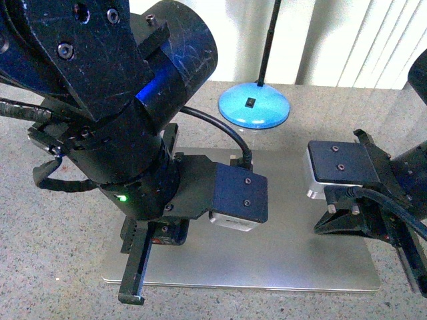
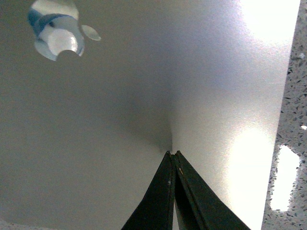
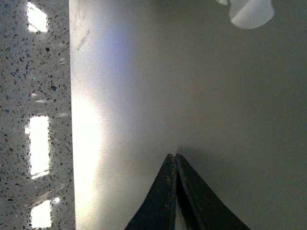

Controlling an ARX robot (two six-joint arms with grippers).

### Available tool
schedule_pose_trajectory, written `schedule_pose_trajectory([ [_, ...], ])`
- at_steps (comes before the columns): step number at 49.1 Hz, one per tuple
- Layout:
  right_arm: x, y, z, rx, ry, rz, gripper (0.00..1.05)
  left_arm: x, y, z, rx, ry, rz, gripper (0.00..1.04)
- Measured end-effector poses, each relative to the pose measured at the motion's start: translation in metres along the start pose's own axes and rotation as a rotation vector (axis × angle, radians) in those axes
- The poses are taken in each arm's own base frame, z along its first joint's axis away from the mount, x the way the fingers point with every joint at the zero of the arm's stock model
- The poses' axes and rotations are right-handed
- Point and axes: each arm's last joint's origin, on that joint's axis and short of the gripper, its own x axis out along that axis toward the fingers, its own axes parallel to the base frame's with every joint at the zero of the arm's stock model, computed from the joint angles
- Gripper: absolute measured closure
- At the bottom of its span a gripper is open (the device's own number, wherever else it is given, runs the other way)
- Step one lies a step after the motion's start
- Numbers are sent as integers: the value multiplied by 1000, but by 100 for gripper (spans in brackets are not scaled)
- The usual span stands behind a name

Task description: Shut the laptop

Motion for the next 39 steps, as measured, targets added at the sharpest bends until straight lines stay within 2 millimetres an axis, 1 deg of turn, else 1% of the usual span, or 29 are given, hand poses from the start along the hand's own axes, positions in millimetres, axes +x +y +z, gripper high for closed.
schedule_pose_trajectory([
  [10,3,3,-2,4,2,5,102,3,-3,-1,-1,2,-7,101],
  [28,3,3,-2,5,-3,4,102,1,-2,-1,-11,-9,-5,101],
  [36,-1,0,2,4,-24,-20,102,-9,2,-1,-26,-36,33,101],
  [39,-7,-2,6,0,-49,-48,102,-17,9,-1,-39,-64,91,101],
])
